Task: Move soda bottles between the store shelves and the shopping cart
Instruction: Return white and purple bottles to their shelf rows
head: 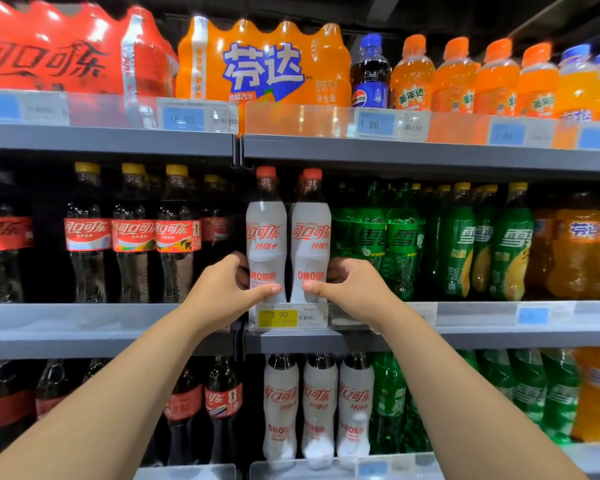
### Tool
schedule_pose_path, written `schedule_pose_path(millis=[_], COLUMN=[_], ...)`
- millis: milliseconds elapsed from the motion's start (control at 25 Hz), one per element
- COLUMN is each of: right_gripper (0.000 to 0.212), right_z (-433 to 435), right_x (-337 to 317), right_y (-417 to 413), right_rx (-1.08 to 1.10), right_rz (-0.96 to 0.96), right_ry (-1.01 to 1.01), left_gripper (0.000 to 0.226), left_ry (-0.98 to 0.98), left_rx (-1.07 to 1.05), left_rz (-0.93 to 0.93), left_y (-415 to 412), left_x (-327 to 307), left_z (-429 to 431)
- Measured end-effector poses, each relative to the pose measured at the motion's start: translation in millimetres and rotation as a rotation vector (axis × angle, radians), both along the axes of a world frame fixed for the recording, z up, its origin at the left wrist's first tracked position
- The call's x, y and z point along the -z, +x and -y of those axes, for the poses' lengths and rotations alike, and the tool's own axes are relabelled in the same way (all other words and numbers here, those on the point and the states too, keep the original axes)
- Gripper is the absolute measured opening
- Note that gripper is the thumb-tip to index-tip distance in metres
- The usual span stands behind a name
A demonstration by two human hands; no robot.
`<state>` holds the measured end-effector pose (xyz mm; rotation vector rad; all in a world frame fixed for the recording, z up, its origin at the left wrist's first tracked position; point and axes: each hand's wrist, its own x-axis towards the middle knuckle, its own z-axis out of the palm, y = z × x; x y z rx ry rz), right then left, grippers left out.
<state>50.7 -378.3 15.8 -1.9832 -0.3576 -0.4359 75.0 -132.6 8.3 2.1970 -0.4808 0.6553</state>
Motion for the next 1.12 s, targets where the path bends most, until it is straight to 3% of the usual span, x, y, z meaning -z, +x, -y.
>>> schedule_pose_path(millis=[480,680,880,1120], right_gripper=[0.024,0.04,0.028,0.04], right_z=[-0.8,-1.7,-1.4,-1.8], right_x=[-1.1,1.4,0.4,0.3], right_y=[-1.8,1.0,-0.2,-0.5], right_rx=[-0.002,0.042,0.014,0.035], right_rz=[-0.065,-0.033,-0.037,-0.023], right_ry=[0.004,0.037,0.011,-0.003], left_gripper=[0.052,0.051,0.051,0.047], left_ry=[0.013,0.031,0.007,0.036], left_rx=[0.075,0.061,0.071,0.062], left_rz=[-0.085,-0.042,-0.047,-0.003], left_y=[7.1,7.9,10.6,4.9], left_x=[-3.7,-2.6,-2.3,-0.1], left_z=[-7.8,-7.5,-7.2,-5.5])
